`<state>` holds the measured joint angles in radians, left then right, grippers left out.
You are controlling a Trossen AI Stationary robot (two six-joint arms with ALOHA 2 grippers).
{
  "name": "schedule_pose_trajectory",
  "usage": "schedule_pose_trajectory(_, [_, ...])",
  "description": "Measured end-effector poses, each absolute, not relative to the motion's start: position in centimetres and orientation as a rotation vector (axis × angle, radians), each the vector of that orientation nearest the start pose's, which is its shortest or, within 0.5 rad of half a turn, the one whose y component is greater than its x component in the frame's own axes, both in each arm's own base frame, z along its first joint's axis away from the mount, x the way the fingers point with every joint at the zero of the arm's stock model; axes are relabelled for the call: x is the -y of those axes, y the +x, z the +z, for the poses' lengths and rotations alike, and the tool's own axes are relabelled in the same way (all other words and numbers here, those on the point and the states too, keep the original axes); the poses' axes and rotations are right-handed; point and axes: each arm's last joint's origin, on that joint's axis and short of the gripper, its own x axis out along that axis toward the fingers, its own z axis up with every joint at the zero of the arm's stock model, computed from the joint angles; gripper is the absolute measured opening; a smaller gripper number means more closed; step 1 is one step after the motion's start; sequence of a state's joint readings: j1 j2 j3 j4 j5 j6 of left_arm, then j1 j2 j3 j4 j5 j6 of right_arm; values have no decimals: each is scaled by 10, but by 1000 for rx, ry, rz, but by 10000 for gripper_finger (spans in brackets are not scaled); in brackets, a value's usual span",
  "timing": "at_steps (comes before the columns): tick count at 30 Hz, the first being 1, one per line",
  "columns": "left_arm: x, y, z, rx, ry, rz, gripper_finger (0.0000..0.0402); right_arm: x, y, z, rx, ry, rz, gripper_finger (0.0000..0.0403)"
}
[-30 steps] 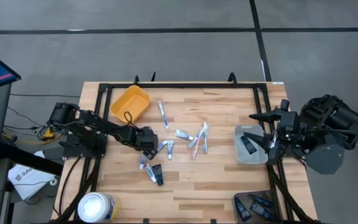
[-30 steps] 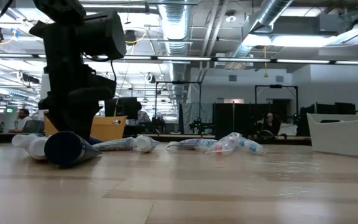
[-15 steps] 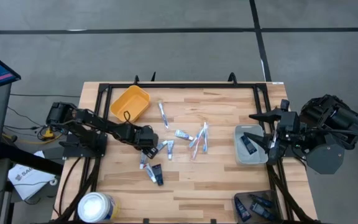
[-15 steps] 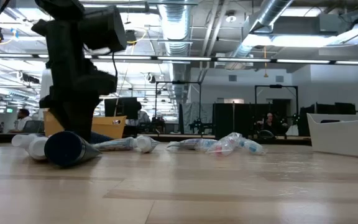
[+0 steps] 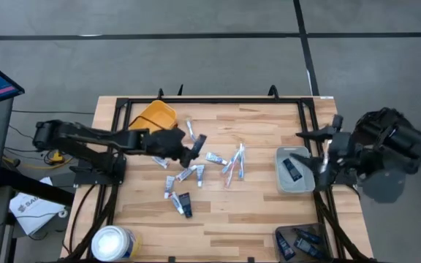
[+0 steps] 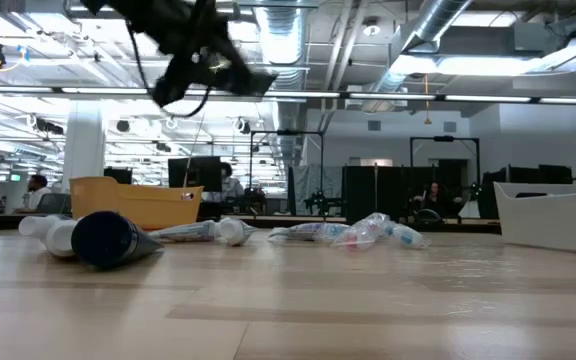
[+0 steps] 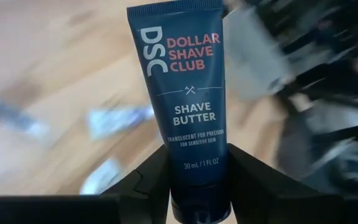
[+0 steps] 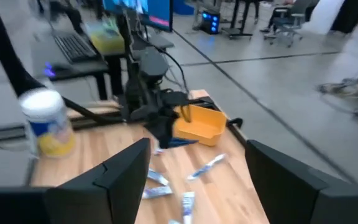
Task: Pick & Place Travel size toiletries
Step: Put the blue shave cream into the black bin
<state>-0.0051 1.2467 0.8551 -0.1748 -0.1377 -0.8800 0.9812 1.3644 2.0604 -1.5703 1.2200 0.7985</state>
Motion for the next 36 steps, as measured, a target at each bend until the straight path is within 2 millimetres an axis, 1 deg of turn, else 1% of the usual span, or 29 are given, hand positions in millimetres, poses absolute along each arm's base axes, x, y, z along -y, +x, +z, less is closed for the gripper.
schedule_pose_trajectory(2, [-4,273,276,-403,-802,313,119,-112,98,503,-239,64,-322,246])
schedule_pose_trajectory(4, [-5,282,284,-367,-787,273,117,-102,83,496,-211,106,-292,236])
schedule_pose_trajectory(8, [-4,304,293,-341,-743,221,119,-82,68,471,-168,149,-289,215])
schedule_pose_trajectory(11, [-3,322,297,-351,-719,174,119,-73,63,447,-153,172,-308,199])
schedule_pose_trajectory(16, [0,356,293,-367,-731,93,120,-67,58,400,-138,266,-323,170])
schedule_pose_trajectory(21, [4,383,286,-374,-723,21,119,-67,56,357,-127,356,-334,152])
schedule_pose_trajectory(25, [6,399,282,-387,-731,-51,121,-70,57,331,-127,447,-362,147])
schedule_pose_trajectory(28, [11,406,285,-339,-726,-116,124,-70,59,318,-176,516,-401,153])
schedule_pose_trajectory(30, [15,409,290,-288,-719,-164,123,-72,61,311,-230,533,-436,166])
schedule_pose_trajectory(33, [18,410,298,-226,-712,-241,120,-76,67,305,-254,522,-486,202])
schedule_pose_trajectory(36, [21,410,300,-216,-710,-294,123,-79,77,303,-193,490,-550,248])
